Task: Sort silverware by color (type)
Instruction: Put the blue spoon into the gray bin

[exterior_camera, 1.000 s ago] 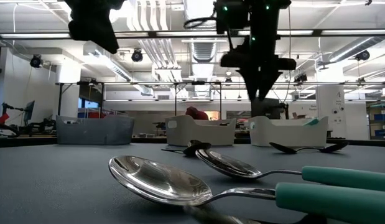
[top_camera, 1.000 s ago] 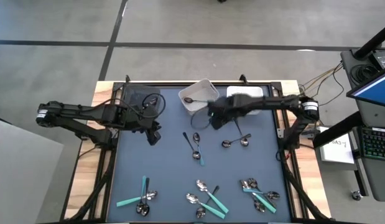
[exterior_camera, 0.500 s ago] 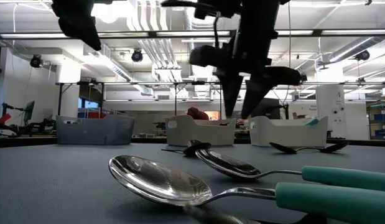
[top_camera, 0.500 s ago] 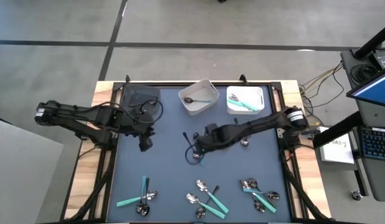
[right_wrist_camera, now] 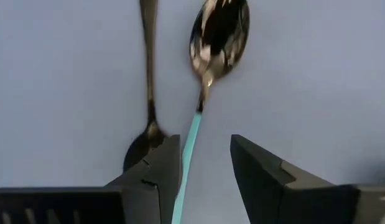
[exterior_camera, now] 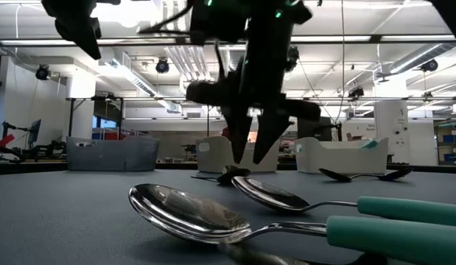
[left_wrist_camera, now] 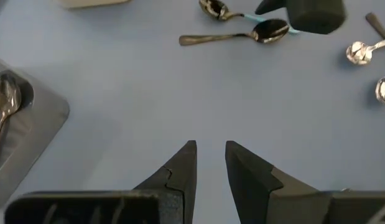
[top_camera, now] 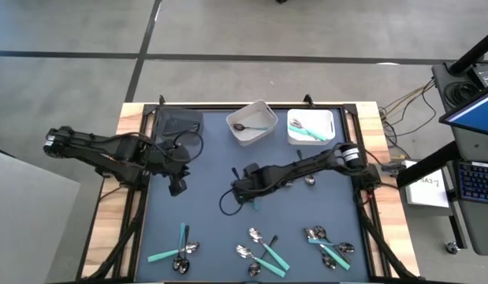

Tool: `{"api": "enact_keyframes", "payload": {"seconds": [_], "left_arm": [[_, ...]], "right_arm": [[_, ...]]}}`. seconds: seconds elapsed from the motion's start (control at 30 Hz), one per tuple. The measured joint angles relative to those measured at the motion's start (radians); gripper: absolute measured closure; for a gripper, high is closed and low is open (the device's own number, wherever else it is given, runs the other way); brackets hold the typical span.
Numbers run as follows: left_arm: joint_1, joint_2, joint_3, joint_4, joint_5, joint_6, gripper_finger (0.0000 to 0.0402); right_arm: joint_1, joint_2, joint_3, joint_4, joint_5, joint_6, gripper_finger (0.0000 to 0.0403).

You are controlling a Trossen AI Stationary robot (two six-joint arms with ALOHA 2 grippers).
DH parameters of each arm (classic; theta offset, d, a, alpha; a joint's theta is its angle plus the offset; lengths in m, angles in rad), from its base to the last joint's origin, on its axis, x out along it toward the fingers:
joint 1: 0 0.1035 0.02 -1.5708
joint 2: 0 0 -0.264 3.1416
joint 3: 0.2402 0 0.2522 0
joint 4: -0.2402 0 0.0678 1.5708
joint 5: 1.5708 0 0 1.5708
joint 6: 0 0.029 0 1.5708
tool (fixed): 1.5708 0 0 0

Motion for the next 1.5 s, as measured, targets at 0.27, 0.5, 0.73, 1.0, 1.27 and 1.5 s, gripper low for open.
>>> {"api": "enact_keyframes", "payload": {"seconds": [0.27,0.5,0.73,1.0,1.27,1.5], "left_arm": [[-0.023,-0.004,0.000,-0.023,-0.001,-0.014,0.0333],[-0.023,-0.005,0.000,-0.046,-0.003,-0.014,0.0333],[-0.023,-0.005,0.000,-0.046,-0.027,-0.014,0.0333],[-0.023,-0.005,0.000,-0.045,-0.058,-0.033,0.0333],[-0.023,0.000,0.000,-0.017,-0.096,-0.064,0.0333],[-0.023,0.023,0.000,0.021,-0.158,-0.111,0.0333]], "right_arm": [[-0.023,0.066,0.028,-0.003,-0.006,-0.026,0.0271],[-0.023,0.086,0.028,-0.001,-0.004,-0.036,0.0295],[-0.026,0.088,0.029,0.000,-0.004,-0.109,0.0378],[-0.044,0.062,0.023,-0.079,-0.003,-0.170,0.0392],[-0.079,-0.081,0.024,-0.268,0.138,-0.248,0.0393],[-0.177,-0.197,0.025,-0.208,0.258,-0.455,0.0393]]}}
